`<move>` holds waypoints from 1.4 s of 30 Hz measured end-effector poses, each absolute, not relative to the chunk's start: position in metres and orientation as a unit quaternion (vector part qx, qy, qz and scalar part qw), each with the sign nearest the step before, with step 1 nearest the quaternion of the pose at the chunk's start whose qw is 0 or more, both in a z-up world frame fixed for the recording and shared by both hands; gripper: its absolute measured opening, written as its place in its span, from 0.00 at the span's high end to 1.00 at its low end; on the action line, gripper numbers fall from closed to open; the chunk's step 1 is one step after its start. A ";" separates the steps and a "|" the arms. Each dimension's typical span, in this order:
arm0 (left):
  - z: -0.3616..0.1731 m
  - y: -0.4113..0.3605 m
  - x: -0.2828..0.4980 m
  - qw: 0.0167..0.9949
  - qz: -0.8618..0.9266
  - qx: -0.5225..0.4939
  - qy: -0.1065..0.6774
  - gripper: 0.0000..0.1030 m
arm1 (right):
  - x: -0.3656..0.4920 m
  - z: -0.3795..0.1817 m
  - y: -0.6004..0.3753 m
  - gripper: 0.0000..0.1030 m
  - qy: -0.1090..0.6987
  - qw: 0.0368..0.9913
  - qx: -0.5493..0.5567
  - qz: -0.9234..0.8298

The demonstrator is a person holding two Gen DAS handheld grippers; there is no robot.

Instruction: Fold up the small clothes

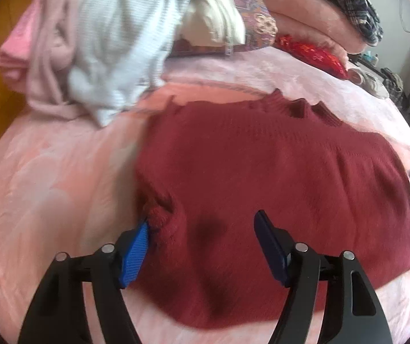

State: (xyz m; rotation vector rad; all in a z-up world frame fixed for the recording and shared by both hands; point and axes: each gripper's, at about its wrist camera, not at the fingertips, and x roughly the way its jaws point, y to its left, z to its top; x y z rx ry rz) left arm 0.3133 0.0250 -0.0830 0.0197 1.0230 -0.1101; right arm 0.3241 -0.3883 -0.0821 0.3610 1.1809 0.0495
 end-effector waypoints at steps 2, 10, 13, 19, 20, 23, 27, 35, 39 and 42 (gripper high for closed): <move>-0.091 0.018 0.327 0.867 -0.063 0.005 0.495 0.31 | 0.343 -0.096 -0.383 0.63 0.563 0.810 0.166 0.008; -0.113 -0.002 0.346 0.867 -0.054 0.023 0.494 0.23 | 0.345 -0.113 -0.413 0.95 0.567 0.791 0.225 -0.038; -0.118 -0.008 0.346 0.869 -0.048 0.040 0.491 0.21 | 0.343 -0.114 -0.407 0.92 0.561 0.800 0.211 -0.039; -0.112 -0.004 0.338 0.874 -0.057 0.036 0.482 0.20 | 0.316 -0.088 -0.407 0.74 0.562 0.803 0.199 -0.020; -0.109 -0.003 0.336 0.874 -0.058 0.032 0.481 0.20 | 0.310 -0.084 -0.405 0.73 0.564 0.802 0.196 -0.013; -0.095 0.000 0.317 0.880 -0.061 0.023 0.470 0.20 | 0.275 -0.073 -0.395 0.68 0.573 0.801 0.174 0.005; -0.080 0.000 0.293 0.882 -0.059 0.038 0.466 0.19 | 0.240 -0.074 -0.385 0.67 0.593 0.790 0.153 0.022; -0.073 -0.003 0.286 0.880 -0.077 0.018 0.468 0.19 | 0.242 -0.085 -0.368 0.56 0.603 0.786 0.130 0.043; -0.085 -0.002 0.295 0.876 -0.068 0.016 0.476 0.19 | 0.252 -0.092 -0.373 0.44 0.606 0.784 0.129 0.032; -0.095 0.002 0.300 0.870 -0.064 0.015 0.488 0.19 | 0.258 -0.103 -0.376 0.45 0.615 0.775 0.139 0.036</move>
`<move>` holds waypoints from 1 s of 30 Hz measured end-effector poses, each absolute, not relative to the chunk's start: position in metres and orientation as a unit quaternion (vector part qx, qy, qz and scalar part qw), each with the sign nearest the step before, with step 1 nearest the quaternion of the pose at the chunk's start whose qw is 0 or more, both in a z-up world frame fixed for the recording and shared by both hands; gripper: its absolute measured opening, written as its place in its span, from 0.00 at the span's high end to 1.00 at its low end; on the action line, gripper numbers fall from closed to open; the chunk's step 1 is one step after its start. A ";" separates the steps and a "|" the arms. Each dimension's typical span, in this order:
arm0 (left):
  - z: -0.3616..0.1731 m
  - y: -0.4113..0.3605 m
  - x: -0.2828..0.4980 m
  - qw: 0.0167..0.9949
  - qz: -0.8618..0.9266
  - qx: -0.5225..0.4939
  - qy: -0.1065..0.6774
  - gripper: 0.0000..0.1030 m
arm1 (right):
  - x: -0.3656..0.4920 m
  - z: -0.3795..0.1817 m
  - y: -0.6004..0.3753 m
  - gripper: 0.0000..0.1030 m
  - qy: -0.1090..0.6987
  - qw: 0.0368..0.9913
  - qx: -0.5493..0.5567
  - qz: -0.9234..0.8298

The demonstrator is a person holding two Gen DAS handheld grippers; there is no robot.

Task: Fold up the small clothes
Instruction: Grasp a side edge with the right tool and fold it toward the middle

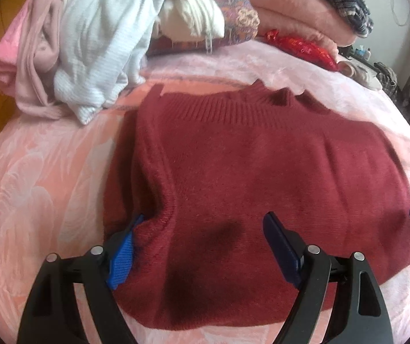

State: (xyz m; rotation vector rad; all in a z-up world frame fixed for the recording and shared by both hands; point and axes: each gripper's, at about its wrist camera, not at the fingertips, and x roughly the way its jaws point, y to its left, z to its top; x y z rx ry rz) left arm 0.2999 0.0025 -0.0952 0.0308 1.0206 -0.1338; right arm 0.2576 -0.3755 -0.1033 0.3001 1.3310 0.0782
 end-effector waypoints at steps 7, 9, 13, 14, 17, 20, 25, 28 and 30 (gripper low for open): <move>-0.108 0.011 0.305 0.864 -0.057 0.019 0.499 0.16 | 0.261 -0.122 -0.376 0.50 0.625 0.764 0.151 0.049; -0.111 0.014 0.306 0.863 -0.057 0.012 0.502 0.15 | 0.261 -0.122 -0.372 0.65 0.624 0.764 0.154 0.066; -0.113 0.016 0.305 0.862 -0.059 0.013 0.503 0.13 | 0.259 -0.118 -0.363 0.80 0.621 0.767 0.144 0.072; -0.113 0.016 0.305 0.862 -0.059 0.013 0.503 0.13 | 0.258 -0.115 -0.362 0.84 0.619 0.769 0.145 0.073; -0.111 0.018 0.305 0.861 -0.062 0.006 0.505 0.14 | 0.250 -0.098 -0.363 0.87 0.601 0.782 0.146 0.081; -0.104 0.021 0.303 0.861 -0.073 -0.009 0.503 0.14 | 0.243 -0.082 -0.364 0.89 0.581 0.796 0.145 0.091; -0.121 0.027 0.311 0.850 -0.070 -0.005 0.522 0.12 | 0.244 -0.127 -0.373 0.89 0.620 0.767 0.157 0.054; -0.125 0.030 0.310 0.854 -0.078 -0.010 0.515 0.11 | 0.244 -0.128 -0.375 0.88 0.617 0.767 0.172 0.052; -0.123 0.028 0.308 0.854 -0.077 -0.002 0.515 0.12 | 0.244 -0.125 -0.372 0.88 0.614 0.769 0.167 0.052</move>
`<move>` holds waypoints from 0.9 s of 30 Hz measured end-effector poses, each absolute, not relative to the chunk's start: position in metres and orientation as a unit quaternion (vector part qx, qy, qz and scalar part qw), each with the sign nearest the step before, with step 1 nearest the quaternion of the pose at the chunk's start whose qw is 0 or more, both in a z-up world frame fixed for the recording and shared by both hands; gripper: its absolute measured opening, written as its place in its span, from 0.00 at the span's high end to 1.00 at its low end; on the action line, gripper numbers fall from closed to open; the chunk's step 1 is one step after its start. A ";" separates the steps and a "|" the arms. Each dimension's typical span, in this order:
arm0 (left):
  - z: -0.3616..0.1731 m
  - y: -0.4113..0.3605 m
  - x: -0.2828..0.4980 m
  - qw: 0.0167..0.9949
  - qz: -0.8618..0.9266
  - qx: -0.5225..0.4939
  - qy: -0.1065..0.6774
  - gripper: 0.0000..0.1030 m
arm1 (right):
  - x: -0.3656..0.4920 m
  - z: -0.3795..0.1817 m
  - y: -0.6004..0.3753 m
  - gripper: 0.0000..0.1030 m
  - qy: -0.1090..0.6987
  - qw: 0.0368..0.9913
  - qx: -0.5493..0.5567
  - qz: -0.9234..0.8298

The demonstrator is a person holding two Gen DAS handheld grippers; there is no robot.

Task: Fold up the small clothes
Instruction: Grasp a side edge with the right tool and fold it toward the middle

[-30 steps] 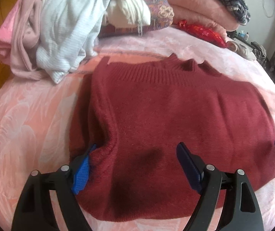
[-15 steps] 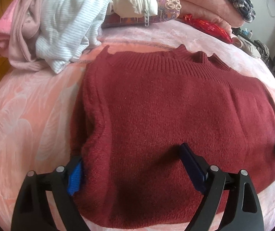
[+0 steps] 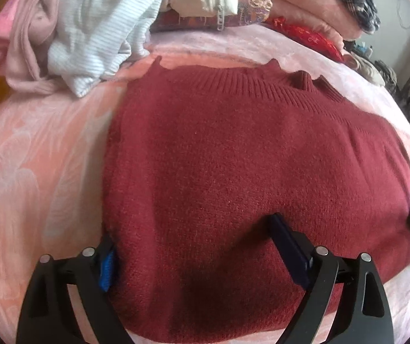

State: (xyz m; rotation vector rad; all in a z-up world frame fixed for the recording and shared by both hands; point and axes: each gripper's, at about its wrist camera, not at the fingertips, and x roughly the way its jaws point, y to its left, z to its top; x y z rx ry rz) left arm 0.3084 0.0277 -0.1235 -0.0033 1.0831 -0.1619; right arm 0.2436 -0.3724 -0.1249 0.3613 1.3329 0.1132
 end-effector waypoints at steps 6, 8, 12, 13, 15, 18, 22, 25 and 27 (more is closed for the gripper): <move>-0.130 0.023 0.307 0.857 -0.073 0.018 0.510 0.09 | 0.247 -0.132 -0.373 0.86 0.608 0.771 0.179 0.052; -0.130 0.022 0.307 0.857 -0.072 0.020 0.510 0.08 | 0.242 -0.131 -0.375 0.86 0.609 0.770 0.182 0.051; -0.129 0.023 0.306 0.856 -0.075 0.019 0.510 0.08 | 0.239 -0.127 -0.374 0.83 0.608 0.773 0.171 0.052; -0.129 0.023 0.306 0.857 -0.076 0.019 0.510 0.08 | 0.239 -0.126 -0.374 0.83 0.608 0.773 0.172 0.053; -0.129 0.022 0.305 0.857 -0.077 0.021 0.509 0.08 | 0.240 -0.126 -0.375 0.83 0.609 0.771 0.175 0.054; -0.129 0.022 0.303 0.856 -0.080 0.025 0.510 0.08 | 0.242 -0.128 -0.374 0.83 0.611 0.769 0.180 0.050; -0.131 0.024 0.306 0.851 -0.093 0.024 0.515 0.08 | 0.244 -0.133 -0.370 0.83 0.610 0.773 0.170 0.041; -0.133 0.026 0.309 0.847 -0.099 0.014 0.523 0.06 | 0.245 -0.133 -0.368 0.83 0.612 0.771 0.171 0.031; -0.134 0.026 0.310 0.846 -0.100 0.012 0.523 0.06 | 0.246 -0.133 -0.368 0.83 0.617 0.766 0.180 0.019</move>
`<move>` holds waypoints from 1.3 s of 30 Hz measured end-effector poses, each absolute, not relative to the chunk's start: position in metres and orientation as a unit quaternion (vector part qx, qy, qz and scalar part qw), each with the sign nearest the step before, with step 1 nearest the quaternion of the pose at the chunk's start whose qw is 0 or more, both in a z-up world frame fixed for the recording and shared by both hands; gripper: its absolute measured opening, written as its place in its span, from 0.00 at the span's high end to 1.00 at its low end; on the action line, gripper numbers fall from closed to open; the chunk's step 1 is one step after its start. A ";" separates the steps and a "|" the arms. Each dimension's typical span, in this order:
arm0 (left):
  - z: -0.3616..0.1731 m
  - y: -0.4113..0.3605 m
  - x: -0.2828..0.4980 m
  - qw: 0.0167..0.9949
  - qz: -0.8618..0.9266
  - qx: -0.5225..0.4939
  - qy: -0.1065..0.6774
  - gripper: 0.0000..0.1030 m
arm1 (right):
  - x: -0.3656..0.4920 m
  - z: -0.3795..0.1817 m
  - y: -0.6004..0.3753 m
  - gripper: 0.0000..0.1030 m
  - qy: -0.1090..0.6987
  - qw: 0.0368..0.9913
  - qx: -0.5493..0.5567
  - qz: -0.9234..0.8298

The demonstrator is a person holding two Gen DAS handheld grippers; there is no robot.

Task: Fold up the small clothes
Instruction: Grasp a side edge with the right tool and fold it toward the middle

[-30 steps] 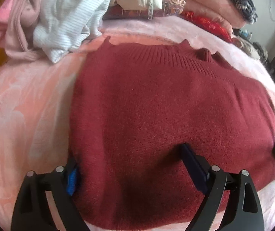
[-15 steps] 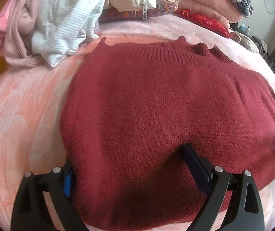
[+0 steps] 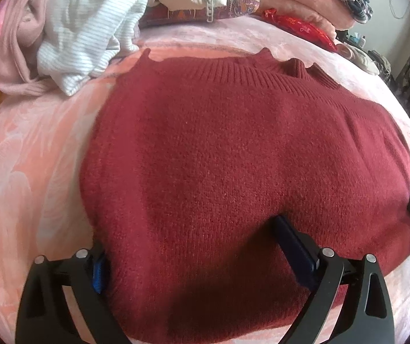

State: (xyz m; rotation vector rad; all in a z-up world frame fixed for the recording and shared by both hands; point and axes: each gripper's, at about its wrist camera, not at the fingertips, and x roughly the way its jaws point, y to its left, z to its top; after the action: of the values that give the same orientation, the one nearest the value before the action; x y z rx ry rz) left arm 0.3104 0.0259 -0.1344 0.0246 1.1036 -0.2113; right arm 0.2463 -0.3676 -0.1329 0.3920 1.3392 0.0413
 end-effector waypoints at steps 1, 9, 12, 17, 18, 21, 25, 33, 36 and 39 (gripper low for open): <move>-0.135 0.025 0.310 0.846 -0.100 0.014 0.523 0.05 | 0.248 -0.131 -0.365 0.83 0.620 0.763 0.179 0.008; -0.127 0.027 0.308 0.840 -0.115 0.016 0.530 0.06 | 0.259 -0.092 -0.334 0.87 0.618 0.768 0.166 -0.016; -0.120 0.033 0.308 0.836 -0.124 0.009 0.535 0.09 | 0.267 -0.071 -0.313 0.87 0.606 0.779 0.163 0.004; -0.106 0.053 0.308 0.842 -0.127 -0.029 0.524 0.10 | 0.282 -0.054 -0.252 0.87 0.598 0.787 0.142 0.048; -0.104 0.057 0.307 0.845 -0.122 -0.028 0.519 0.10 | 0.283 -0.054 -0.244 0.87 0.598 0.788 0.139 0.056; -0.102 0.063 0.305 0.851 -0.119 -0.031 0.510 0.10 | 0.286 -0.055 -0.211 0.87 0.594 0.789 0.136 0.086; -0.104 0.065 0.304 0.851 -0.120 -0.037 0.511 0.10 | 0.301 -0.060 -0.168 0.88 0.596 0.780 0.133 0.134; -0.109 0.064 0.303 0.846 -0.119 -0.039 0.517 0.10 | 0.314 -0.086 -0.140 0.59 0.619 0.761 0.124 0.148; -0.108 0.064 0.302 0.846 -0.119 -0.046 0.517 0.10 | 0.305 -0.069 -0.148 0.55 0.607 0.758 0.158 0.181; -0.096 0.063 0.299 0.849 -0.127 -0.072 0.507 0.10 | 0.290 -0.044 -0.166 0.56 0.589 0.760 0.188 0.200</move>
State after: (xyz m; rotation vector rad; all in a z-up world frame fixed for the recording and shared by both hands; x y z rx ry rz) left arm 0.2987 0.0633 -0.0960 -0.1509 1.0687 -0.2674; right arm 0.2904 -0.1660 -0.0441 0.4085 1.2825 0.4360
